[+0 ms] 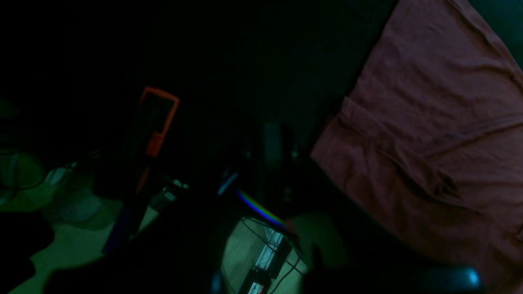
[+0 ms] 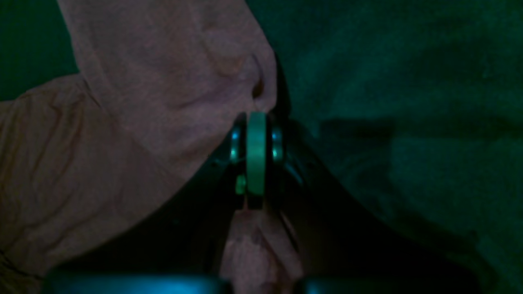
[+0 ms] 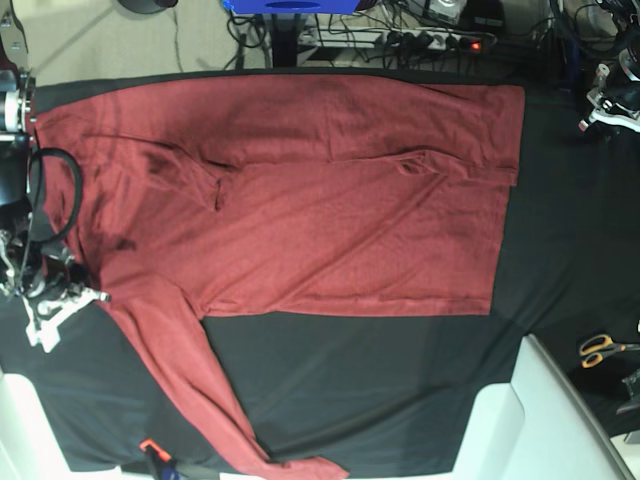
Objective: Fold the T-shirt properly
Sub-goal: 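Move the right gripper to the shirt side edge and grasp it, then pull the grasped side edge outward with the right gripper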
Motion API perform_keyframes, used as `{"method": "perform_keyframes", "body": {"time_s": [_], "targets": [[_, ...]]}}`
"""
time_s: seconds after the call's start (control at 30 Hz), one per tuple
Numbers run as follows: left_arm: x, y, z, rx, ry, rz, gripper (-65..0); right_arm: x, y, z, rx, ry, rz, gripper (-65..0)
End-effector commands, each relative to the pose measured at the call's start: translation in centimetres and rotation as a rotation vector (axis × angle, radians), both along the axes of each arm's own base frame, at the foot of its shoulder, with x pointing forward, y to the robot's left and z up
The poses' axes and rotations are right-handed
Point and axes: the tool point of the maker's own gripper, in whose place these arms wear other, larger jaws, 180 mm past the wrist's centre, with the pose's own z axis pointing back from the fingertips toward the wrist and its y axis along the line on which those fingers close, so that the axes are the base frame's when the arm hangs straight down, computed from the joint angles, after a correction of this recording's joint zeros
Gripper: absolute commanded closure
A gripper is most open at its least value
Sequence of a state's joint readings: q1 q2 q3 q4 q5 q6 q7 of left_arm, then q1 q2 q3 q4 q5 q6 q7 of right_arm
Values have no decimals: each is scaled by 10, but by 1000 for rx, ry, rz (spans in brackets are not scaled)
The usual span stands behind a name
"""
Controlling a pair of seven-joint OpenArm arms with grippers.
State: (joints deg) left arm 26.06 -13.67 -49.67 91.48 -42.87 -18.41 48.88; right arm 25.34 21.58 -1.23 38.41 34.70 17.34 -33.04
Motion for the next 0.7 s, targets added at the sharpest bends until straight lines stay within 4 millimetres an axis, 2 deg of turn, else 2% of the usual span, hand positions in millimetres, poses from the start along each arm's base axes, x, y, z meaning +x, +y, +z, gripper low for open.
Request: {"method": "perform_keyframes", "body": {"time_s": [0.0, 0.13, 0.53, 0.67], "targets": [[8, -2, 7, 16, -23, -36, -35, 18, -9, 20, -5, -64, -12, -6], [13, -16, 0, -5, -12, -73, -35, 13, -7, 17, -3, -38, -5, -6], [14, -16, 1, -6, -14, -72, -35, -8, -5, -1, 1, 9, 2, -6], [14, -16, 0, -7, -13, -72, -35, -9, 3, 10, -19, -44, 47, -6]]}}
